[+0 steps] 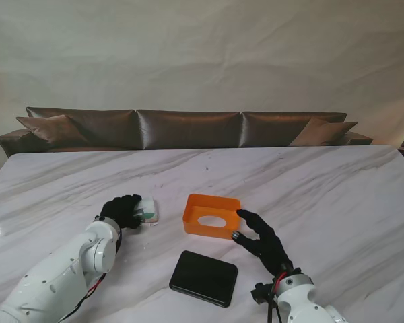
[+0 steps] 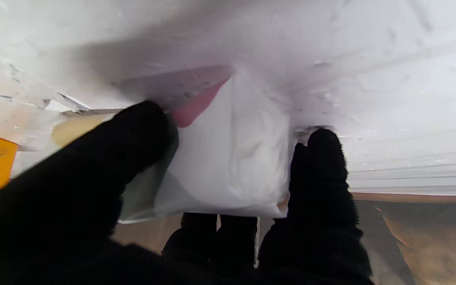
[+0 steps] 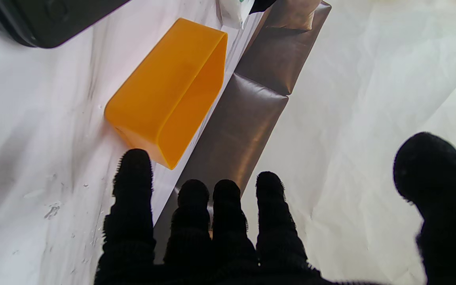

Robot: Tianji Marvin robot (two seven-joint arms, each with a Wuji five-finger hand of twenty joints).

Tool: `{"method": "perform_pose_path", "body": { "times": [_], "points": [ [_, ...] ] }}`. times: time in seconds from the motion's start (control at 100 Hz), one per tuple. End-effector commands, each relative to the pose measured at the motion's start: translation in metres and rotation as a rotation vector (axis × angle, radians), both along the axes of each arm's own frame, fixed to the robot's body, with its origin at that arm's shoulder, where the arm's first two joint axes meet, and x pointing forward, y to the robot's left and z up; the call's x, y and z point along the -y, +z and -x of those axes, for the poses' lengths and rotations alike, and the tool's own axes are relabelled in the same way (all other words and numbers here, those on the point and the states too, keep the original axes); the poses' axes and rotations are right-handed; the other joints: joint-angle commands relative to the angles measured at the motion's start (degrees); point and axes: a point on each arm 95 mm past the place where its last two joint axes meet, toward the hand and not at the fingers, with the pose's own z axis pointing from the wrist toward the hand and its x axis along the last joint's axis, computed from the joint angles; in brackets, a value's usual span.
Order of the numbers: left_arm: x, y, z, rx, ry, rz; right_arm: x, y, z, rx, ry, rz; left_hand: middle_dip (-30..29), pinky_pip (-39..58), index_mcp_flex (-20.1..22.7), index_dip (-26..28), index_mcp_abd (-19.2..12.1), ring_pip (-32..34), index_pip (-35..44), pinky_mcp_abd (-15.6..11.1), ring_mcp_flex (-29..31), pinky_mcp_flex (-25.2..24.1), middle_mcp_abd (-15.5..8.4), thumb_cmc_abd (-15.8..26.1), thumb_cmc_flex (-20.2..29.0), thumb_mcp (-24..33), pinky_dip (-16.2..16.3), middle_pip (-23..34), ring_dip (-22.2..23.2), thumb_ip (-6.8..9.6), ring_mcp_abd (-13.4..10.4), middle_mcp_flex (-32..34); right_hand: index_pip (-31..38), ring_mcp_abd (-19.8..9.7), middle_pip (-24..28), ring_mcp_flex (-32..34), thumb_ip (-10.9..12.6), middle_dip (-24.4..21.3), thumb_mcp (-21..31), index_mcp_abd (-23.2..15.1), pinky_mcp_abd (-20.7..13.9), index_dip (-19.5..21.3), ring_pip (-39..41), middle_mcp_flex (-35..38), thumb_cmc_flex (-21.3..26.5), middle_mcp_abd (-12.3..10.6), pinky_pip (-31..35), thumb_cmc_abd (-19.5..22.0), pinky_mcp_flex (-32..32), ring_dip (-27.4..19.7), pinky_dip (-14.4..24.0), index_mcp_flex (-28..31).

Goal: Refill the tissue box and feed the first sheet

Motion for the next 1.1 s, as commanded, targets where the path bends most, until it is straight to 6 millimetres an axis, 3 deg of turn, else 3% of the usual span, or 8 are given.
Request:
{"method": "perform_pose_path", "body": {
  "times": [0.0,0.13,0.2,0.26,0.45,0.76,0.84,1.09],
  "points": [
    [-0.003,-0.023,0.013,-0.061,-0.005,-0.026,-0.002,0.001,0.003,-0.006,0.007,0.001,2.7,43.3,1.0,2.8,-2.7,8.0,4.1,-8.1,10.9,4.3,-2.8,1.6,2.3,3.1,-1.9,5.1,3.4,3.14,-5.2,3.1,-0.3,-0.4,-0.1,0.8,-0.4,0.7,-0.9,-2.7,0.5,0.4,0.9,1.2,-0.1,-1.1,1.3,-0.8,0.3,0.7,-0.4,0.8],
    [-0.001,-0.026,0.013,-0.029,-0.005,-0.023,-0.002,0.002,0.003,-0.005,0.008,0.001,12.9,48.6,0.8,10.4,-7.6,18.9,16.6,-12.1,13.9,8.6,-8.0,1.4,3.0,4.4,-3.1,18.0,12.8,3.43,-7.8,5.0,-0.3,-0.4,-0.2,0.8,-0.4,0.7,-1.0,-2.7,0.5,0.4,0.9,1.4,-0.1,-1.0,1.3,-0.7,0.4,0.7,-0.4,0.9],
    [0.0,-0.026,0.014,-0.001,-0.003,-0.021,-0.003,0.002,0.004,-0.002,0.01,0.002,22.4,52.0,1.3,17.0,-11.0,24.5,21.7,-14.6,16.6,12.3,-9.8,-3.1,6.2,5.9,-5.0,20.3,18.4,-1.25,-9.5,8.4,-0.3,-0.4,-0.2,0.8,-0.4,0.7,-1.0,-2.8,0.5,0.4,0.9,1.5,0.0,-1.0,1.4,-0.7,0.4,0.7,-0.4,0.9],
    [0.001,-0.025,0.014,0.028,-0.001,-0.019,-0.003,0.003,0.004,0.0,0.012,0.002,26.5,54.6,2.7,21.4,-14.2,29.6,25.8,-16.9,19.8,16.3,-11.3,-6.1,9.6,6.2,-6.0,22.4,22.5,-2.69,-11.3,12.1,-0.3,-0.3,-0.1,1.0,-0.4,0.8,-1.0,-2.8,0.5,0.4,0.9,1.6,0.0,-1.1,1.4,-0.7,0.4,0.7,-0.4,0.9],
    [0.003,-0.016,0.015,0.115,0.012,0.009,-0.002,0.004,0.003,0.007,0.012,0.01,31.7,59.5,8.3,29.9,-22.1,36.7,33.2,-22.2,27.9,25.7,-16.8,-7.0,12.0,9.5,-9.1,28.9,26.9,-2.71,-15.1,19.4,-0.3,-0.3,0.0,1.5,-0.4,0.8,-1.1,-2.9,0.6,0.5,1.0,2.2,0.1,-0.9,1.5,-0.7,0.6,0.7,-0.4,1.2],
    [0.01,0.025,0.019,0.166,0.005,0.117,0.002,0.006,0.001,0.04,0.003,0.098,32.9,59.8,11.2,31.5,-23.2,37.3,33.0,-23.5,29.9,27.8,-16.7,-7.3,13.0,11.6,-10.0,29.1,27.4,-2.05,-15.3,21.5,0.5,2.3,1.0,4.3,-0.4,1.3,-1.8,-5.7,0.7,1.0,2.4,5.7,3.1,0.1,2.3,-1.4,1.9,1.4,-0.5,2.0],
    [0.013,0.04,0.02,0.162,-0.029,0.164,0.002,0.008,0.0,0.058,-0.01,0.109,33.3,59.8,11.4,32.0,-23.2,37.1,32.5,-23.5,30.0,27.9,-16.5,-7.3,12.7,11.8,-10.1,28.6,27.6,-1.93,-15.4,21.9,1.5,6.0,1.9,6.0,-0.3,1.8,-2.0,-6.4,0.8,1.5,4.6,7.5,5.1,0.6,3.5,-3.3,2.7,2.5,-0.3,3.1],
    [0.032,0.075,0.018,0.048,-0.176,0.318,0.003,0.019,-0.011,0.126,0.012,0.21,33.8,59.9,12.1,32.0,-22.6,36.6,31.1,-23.5,30.8,27.9,-16.4,-6.5,12.6,11.8,-10.3,28.0,27.6,-1.46,-15.3,22.1,2.9,7.4,3.6,10.4,-1.0,2.8,-2.6,-9.0,0.0,2.8,8.5,8.8,12.3,0.7,6.1,-10.8,3.5,4.7,-0.1,3.0]
  ]
}}
